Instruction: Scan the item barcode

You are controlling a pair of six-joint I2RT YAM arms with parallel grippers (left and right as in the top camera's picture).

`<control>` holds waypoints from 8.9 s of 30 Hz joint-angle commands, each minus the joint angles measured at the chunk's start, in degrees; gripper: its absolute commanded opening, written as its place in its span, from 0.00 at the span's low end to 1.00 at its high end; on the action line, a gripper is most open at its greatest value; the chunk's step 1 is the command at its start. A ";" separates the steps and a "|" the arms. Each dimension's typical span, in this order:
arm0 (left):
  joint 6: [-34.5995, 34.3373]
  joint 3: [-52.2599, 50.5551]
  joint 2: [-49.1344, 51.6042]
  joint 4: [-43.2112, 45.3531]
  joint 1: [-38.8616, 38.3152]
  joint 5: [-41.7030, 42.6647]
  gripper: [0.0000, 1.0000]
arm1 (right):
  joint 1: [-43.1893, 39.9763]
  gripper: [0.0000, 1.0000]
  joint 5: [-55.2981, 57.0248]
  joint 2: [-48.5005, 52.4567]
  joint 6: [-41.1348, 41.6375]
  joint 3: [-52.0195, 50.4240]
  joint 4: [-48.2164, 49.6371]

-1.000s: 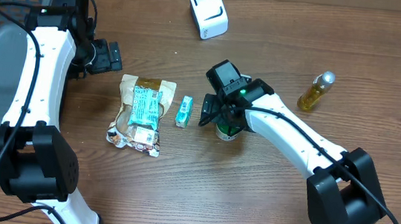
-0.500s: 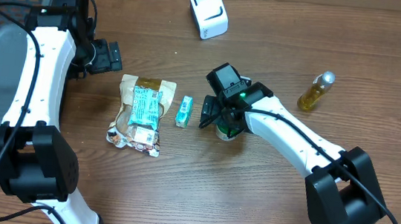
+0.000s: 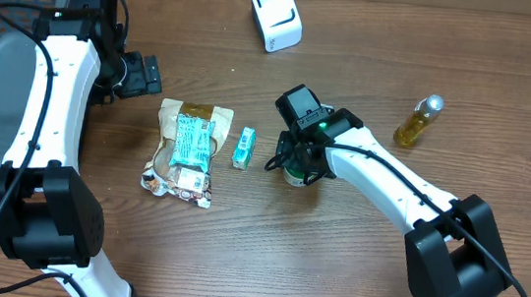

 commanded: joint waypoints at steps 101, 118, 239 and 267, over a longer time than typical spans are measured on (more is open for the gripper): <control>0.87 -0.26 -0.35 0.04 -0.37 0.42 0.99 | -0.28 0.71 -0.42 -0.04 -6.51 -7.28 2.25; 0.87 -0.26 -0.35 0.04 -0.37 0.42 1.00 | -0.28 0.86 -0.28 -0.04 -6.51 -3.32 -0.52; 0.87 -0.26 -0.35 0.07 -0.37 0.42 0.99 | -9.55 0.25 -56.89 -0.04 -6.47 4.26 -20.76; 0.87 -0.26 -0.35 0.07 -0.37 0.42 1.00 | -9.55 0.25 -60.96 -0.04 -6.21 4.26 -21.81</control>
